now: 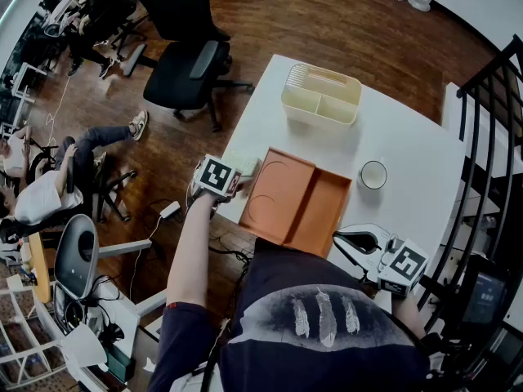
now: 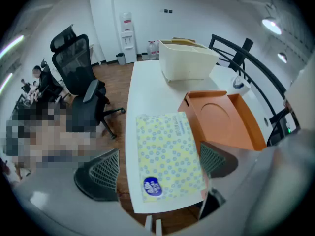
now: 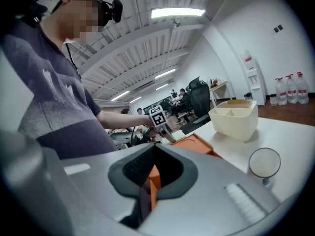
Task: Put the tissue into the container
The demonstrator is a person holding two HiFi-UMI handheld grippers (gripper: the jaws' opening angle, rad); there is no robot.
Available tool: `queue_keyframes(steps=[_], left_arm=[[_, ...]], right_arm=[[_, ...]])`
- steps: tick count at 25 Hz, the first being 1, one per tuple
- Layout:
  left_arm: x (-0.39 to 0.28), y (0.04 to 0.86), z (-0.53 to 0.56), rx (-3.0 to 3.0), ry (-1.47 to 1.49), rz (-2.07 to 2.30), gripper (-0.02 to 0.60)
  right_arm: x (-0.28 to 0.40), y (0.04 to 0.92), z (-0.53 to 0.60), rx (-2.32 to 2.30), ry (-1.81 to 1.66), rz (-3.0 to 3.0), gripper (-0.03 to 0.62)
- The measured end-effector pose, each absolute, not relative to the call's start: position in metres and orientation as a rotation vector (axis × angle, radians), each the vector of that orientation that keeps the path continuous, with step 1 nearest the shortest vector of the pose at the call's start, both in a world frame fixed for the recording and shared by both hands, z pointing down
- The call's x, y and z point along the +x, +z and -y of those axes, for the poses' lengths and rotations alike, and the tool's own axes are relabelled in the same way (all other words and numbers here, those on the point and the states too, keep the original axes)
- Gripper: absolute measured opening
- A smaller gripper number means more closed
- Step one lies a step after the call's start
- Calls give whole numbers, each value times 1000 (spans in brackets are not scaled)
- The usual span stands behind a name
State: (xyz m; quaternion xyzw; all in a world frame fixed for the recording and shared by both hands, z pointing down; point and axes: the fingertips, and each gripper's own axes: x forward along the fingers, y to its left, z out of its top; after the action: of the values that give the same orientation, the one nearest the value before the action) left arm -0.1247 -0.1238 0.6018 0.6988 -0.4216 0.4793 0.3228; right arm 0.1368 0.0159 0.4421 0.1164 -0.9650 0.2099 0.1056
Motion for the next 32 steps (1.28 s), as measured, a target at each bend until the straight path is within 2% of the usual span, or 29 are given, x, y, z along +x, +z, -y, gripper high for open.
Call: queue_keyframes(steps=[3, 6, 12, 13, 15, 21, 27, 32], left_arm=[[-140, 597, 130, 1824, 1251, 1098, 511], [-143, 618, 113, 1728, 1424, 1112, 510], [-113, 622, 100, 1774, 1194, 994, 506], [-113, 622, 100, 1783, 1165, 995, 500], [-111, 619, 102, 1798, 1117, 1002, 407], [-119, 611, 96, 1791, 1079, 1037, 391], [-137, 528, 115, 1932, 923, 1183, 391], [-76, 453, 90, 2175, 787, 1075, 391]], right_arm=[[126, 445, -5, 293, 566, 2896, 3], [145, 452, -23, 339, 658, 2834, 3], [137, 447, -28, 352, 667, 2782, 3], [136, 447, -28, 351, 662, 2783, 3], [134, 449, -30, 350, 653, 2780, 3], [129, 451, -37, 362, 665, 2749, 3], [117, 454, -17, 375, 626, 2777, 3], [117, 442, -21, 414, 639, 2755, 3]])
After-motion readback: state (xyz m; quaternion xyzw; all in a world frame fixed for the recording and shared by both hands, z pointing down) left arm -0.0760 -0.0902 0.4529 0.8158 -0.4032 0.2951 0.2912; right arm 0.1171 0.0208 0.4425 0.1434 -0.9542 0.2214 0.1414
